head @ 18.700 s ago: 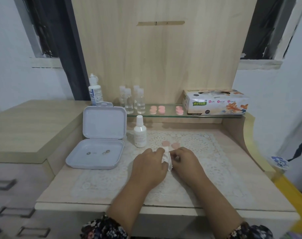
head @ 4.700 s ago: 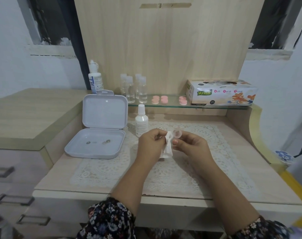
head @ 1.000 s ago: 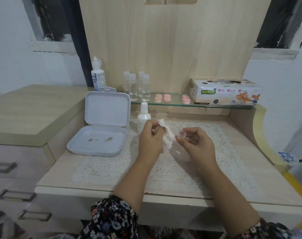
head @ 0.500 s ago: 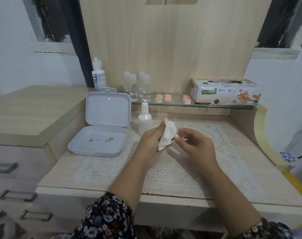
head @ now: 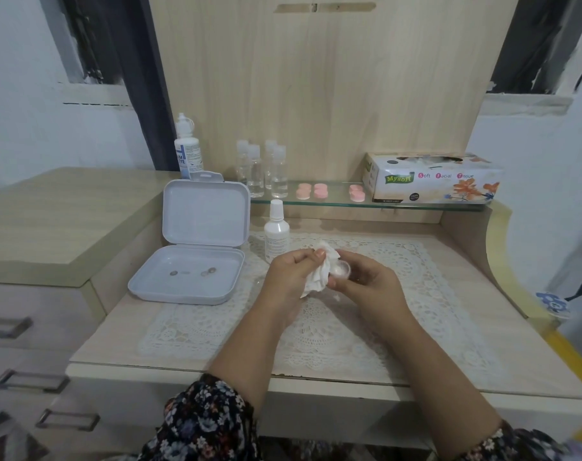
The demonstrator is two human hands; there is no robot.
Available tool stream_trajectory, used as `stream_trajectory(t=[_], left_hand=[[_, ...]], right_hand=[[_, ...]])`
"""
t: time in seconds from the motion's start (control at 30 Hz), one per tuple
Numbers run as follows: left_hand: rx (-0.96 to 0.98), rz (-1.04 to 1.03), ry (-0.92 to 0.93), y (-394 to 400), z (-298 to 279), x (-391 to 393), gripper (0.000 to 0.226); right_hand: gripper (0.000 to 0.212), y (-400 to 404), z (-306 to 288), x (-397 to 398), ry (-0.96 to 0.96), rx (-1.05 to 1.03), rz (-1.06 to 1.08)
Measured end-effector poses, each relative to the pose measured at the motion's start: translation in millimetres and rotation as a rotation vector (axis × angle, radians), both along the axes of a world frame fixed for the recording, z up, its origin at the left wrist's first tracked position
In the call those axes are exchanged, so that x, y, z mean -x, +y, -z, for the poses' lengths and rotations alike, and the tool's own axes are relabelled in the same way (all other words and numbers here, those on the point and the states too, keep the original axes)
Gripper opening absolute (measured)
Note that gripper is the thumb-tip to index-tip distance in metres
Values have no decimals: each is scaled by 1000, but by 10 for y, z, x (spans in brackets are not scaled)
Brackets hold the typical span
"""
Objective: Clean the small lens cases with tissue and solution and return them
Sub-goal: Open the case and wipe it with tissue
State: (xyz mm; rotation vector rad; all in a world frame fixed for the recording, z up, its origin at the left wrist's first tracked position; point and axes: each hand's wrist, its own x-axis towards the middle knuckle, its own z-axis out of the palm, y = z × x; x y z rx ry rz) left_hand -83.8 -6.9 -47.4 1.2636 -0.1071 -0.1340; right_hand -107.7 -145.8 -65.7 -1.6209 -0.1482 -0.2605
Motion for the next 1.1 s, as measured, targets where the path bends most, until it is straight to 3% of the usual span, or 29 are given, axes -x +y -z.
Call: stream_trajectory(t=[0.2, 0.43, 0.6, 0.73, 0.87, 1.1], left_hand=[[-79, -98, -23, 17, 36, -39, 18], [-94, -138, -41, 0, 50, -59, 17], [-110, -240, -44, 14, 101, -110, 18], [-93, -152, -13, 2, 72, -91, 15], [35, -1, 62, 5, 44, -67, 22], [68, -72, 101, 42, 65, -93, 8]], right_hand=[[27, -12, 8, 0, -55, 79, 192], [33, -21, 25, -19, -35, 20, 176], [27, -27, 8, 5, -127, 116, 202], [33, 4, 29, 11, -209, 300, 205], [28, -28, 38, -12, -246, 285, 265], [29, -27, 60, -9, -264, 310, 273]])
